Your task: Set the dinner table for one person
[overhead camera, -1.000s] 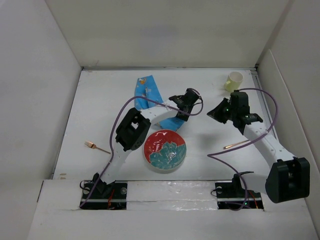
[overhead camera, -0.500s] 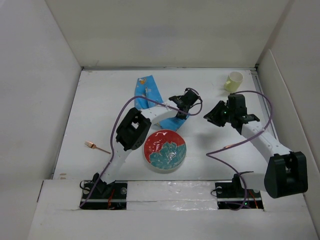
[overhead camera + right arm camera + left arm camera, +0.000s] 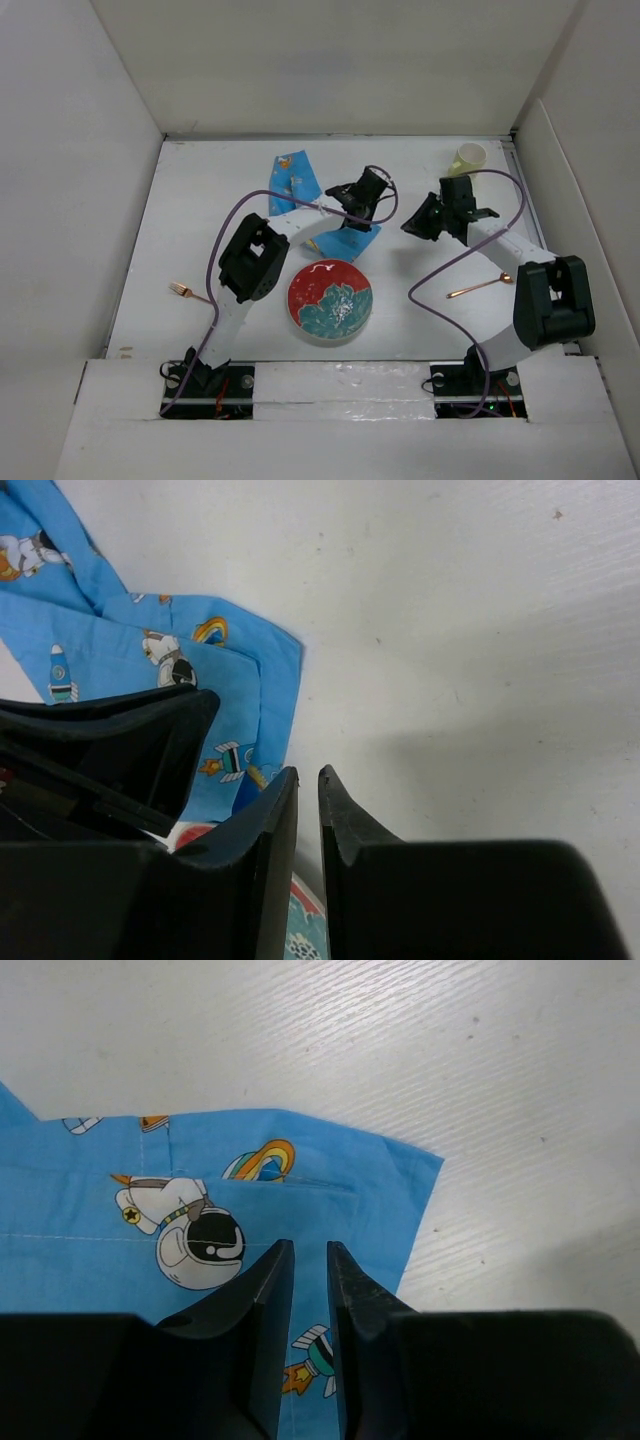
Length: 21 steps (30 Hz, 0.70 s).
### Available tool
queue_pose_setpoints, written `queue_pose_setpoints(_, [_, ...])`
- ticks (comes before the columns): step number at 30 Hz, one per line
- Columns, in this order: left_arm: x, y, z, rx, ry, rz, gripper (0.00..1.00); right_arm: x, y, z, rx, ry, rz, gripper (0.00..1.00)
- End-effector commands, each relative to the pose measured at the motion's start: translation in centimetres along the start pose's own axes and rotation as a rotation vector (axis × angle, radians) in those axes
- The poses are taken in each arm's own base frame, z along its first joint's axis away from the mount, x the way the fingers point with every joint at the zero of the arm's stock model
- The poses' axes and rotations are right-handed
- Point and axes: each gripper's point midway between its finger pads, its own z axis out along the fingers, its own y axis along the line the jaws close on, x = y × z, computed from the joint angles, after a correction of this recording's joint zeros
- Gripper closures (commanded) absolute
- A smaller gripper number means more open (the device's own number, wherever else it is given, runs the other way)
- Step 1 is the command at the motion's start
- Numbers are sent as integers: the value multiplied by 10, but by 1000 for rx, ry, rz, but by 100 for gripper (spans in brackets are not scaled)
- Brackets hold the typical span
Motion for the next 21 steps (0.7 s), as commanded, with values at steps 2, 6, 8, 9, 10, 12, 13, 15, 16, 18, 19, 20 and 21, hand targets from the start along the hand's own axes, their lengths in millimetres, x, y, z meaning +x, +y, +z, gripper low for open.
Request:
queue_pose_setpoints(2, [-17,-18,-13,63,-20,-9,83,-17,29,-16,-83,-66,-40,80])
queue_pose_setpoints(6, [-4,-9,-25,50,20,39,71,-10,27,-24,-91,-62,-47,70])
queue_pose_setpoints(8, [-3,-5,-38,51,21,50,59,-6,24,-26,-93,-62,-49,63])
queue_pose_setpoints(9, [6,-6,-41,53,35,66,56,-5,23,-28,-94,-63,-51,61])
queue_pose_setpoints(10, [6,-7,-53,53,22,90,54,-3,23,-30,-100,-57,-59,59])
queue_pose_setpoints(12, [10,-5,-55,54,29,101,54,-2,23,-31,-102,-54,-61,59])
queue_pose_setpoints(13, [14,-9,-57,56,39,118,54,-2,24,-32,-106,-52,-62,59])
queue_pose_setpoints(15, [21,-4,-60,43,68,138,54,0,23,-31,-110,-49,-60,59])
queue_pose_setpoints(16, [25,-6,-62,40,76,160,54,1,24,-31,-116,-46,-60,58])
queue_pose_setpoints(18, [31,-5,-64,15,91,211,54,3,22,-28,-112,-34,-58,58])
queue_pose_setpoints(19, [38,-13,-68,25,106,246,54,4,22,-27,-117,-30,-57,57])
queue_pose_setpoints(20, [40,-12,-67,23,115,262,53,5,21,-24,-114,-23,-54,57])
queue_pose_setpoints(21, [44,-18,-68,36,122,282,53,7,20,-23,-115,-18,-50,56])
